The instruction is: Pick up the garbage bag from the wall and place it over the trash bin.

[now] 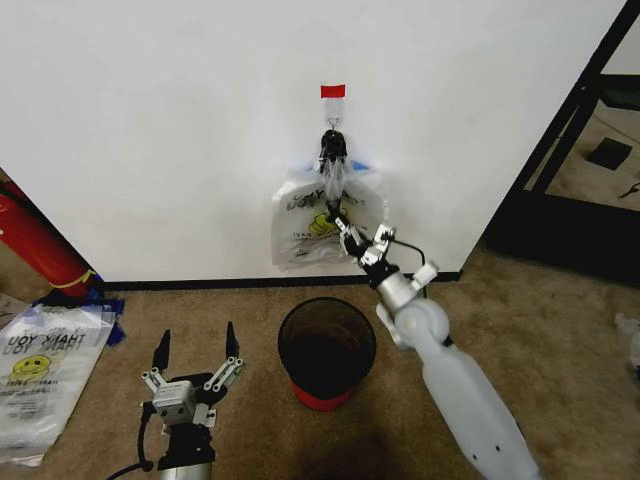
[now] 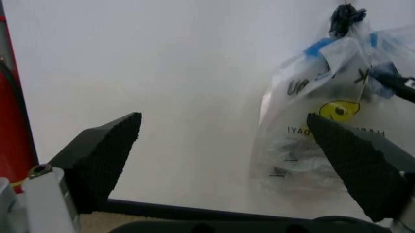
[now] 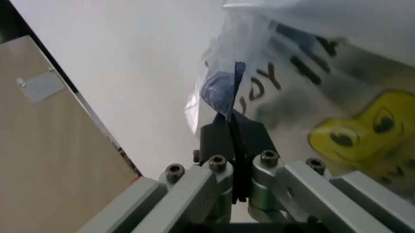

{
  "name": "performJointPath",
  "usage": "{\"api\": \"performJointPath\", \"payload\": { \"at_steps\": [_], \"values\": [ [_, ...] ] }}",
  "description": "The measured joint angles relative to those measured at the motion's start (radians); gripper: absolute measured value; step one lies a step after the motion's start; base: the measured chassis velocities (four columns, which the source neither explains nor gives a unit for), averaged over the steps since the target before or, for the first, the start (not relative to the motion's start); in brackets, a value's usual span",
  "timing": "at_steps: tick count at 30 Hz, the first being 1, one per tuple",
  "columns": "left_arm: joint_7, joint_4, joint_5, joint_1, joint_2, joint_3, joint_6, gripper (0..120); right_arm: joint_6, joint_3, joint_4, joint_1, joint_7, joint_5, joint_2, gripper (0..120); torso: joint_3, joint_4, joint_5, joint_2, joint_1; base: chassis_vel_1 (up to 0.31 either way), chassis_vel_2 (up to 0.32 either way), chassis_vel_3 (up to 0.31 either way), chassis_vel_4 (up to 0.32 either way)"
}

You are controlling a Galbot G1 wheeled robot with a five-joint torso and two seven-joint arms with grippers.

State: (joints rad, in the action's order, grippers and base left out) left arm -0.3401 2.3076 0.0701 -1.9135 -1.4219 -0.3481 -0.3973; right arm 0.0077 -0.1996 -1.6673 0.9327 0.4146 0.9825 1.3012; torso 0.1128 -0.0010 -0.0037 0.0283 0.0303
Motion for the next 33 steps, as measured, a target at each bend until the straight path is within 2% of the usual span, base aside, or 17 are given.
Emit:
{"api": "performJointPath", "payload": {
  "at_steps": [11, 20, 25, 31, 33],
  "values": [
    [-0.001, -0.008, -0.003, 0.015, 0.015, 0.018, -0.001, 100, 0.002, -0.060, -0.158, 0.163, 0.014, -0.056, -0.035, 0, 0.000, 0.0002, -0.0001, 0.000, 0.000, 0.000, 0.000, 0.000, 0.000],
    [-0.002, -0.021, -0.013, 0.025, 0.032, 0.027, -0.009, 100, 0.038, -0.103, -0.254, 0.321, 0.041, -0.166, -0.042, 0, 0.000, 0.0001, -0.0001, 0.000, 0.000, 0.000, 0.000, 0.000, 0.000],
    [-0.002, -0.023, -0.015, 0.031, 0.038, 0.041, -0.009, 100, 0.110, -0.137, -0.304, 0.426, 0.047, -0.314, -0.048, 0, 0.000, -0.0001, -0.0002, 0.000, 0.000, 0.000, 0.000, 0.000, 0.000],
    [-0.002, -0.023, -0.017, 0.034, 0.041, 0.047, -0.010, 100, 0.140, -0.159, -0.334, 0.479, 0.062, -0.373, -0.054, 0, 0.000, 0.0000, -0.0002, 0.000, 0.000, 0.000, 0.000, 0.000, 0.000],
    [-0.003, -0.023, -0.020, 0.033, 0.050, 0.051, -0.013, 100, 0.173, -0.180, -0.365, 0.525, 0.073, -0.433, -0.055, 0, 0.000, 0.0001, -0.0002, 0.000, 0.000, 0.000, 0.000, 0.000, 0.000]
  ]
}}
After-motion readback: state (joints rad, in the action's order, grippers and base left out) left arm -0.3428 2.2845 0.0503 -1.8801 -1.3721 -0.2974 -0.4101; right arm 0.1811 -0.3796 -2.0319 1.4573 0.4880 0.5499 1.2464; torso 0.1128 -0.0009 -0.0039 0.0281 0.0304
